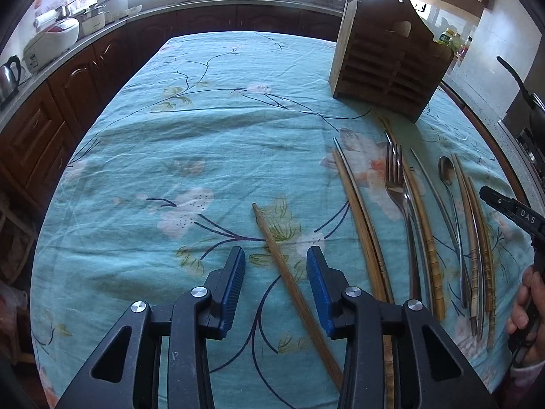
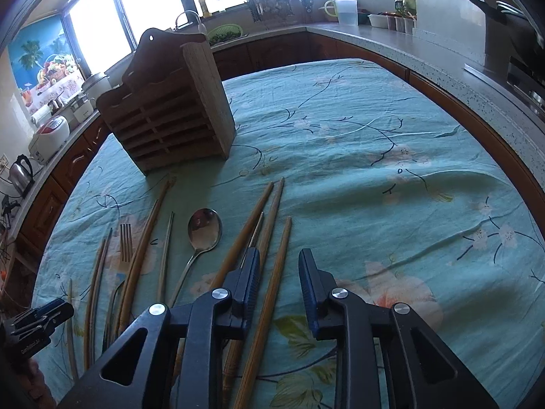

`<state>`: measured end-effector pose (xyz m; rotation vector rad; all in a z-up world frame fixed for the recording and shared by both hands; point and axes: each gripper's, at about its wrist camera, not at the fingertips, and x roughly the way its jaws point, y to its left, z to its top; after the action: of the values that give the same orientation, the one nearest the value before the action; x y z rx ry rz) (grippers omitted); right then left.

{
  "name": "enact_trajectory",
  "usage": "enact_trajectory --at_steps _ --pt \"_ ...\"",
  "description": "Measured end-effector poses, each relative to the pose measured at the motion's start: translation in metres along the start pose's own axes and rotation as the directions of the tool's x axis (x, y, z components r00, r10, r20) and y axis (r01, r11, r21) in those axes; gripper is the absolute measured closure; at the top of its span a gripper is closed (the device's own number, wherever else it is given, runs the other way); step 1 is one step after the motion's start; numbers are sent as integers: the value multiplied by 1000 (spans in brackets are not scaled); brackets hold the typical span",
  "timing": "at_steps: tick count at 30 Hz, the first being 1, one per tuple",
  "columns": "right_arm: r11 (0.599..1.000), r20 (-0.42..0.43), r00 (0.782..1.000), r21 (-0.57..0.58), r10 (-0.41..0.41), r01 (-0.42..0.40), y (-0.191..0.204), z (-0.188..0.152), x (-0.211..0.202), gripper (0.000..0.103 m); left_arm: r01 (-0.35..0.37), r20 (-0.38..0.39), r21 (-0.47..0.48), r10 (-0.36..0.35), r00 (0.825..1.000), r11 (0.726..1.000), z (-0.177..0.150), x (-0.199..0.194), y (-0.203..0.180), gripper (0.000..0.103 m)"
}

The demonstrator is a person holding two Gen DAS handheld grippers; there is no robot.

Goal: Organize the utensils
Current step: 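Close the right tool on a wooden chopstick while the left tool grasps another chopstick, then lift both held chopsticks and lower them into the wooden caddy slots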

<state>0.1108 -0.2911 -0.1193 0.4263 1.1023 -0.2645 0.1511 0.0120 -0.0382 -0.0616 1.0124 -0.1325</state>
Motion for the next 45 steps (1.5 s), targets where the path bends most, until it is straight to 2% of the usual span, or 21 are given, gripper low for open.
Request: enact_trajectory --at_steps 3,5,8,10,13,17,23,31,39,45 --pt "1000 -37 999 -4 -13 13 0 3 13 85 -22 -4 31 22 1000 999 5 7 -6 71" --pt "999 -31 999 -33 -33 32 3 5 16 85 -48 4 62 48 999 997 7 11 -11 82" --pt "995 -21 998 -76 -64 62 10 9 23 86 -51 17 99 50 999 994 8 15 -20 94" --pt "991 -17 996 -103 -88 86 13 9 24 92 -50 25 112 48 999 992 7 17 -23 97" --pt "992 -18 997 -101 -76 74 13 10 24 96 -37 23 115 34 999 993 9 19 -22 99" --pt "998 -24 1000 -53 -17 15 6 10 18 97 5 14 98 -7 1000 995 11 17 -16 100" --pt "998 47 998 -38 51 -49 8 15 -19 98 84 57 67 -87 995 994 17 -8 -8 100" --pt "992 184 975 -45 128 -122 19 34 -79 98 175 179 51 -181 967 983 27 -67 7 100" --pt "981 332 923 -97 193 -170 33 61 -143 98 230 302 73 -241 922 970 32 -130 20 100" --pt "974 394 891 -126 225 -191 42 78 -164 98 233 380 77 -245 892 969 36 -159 30 100"
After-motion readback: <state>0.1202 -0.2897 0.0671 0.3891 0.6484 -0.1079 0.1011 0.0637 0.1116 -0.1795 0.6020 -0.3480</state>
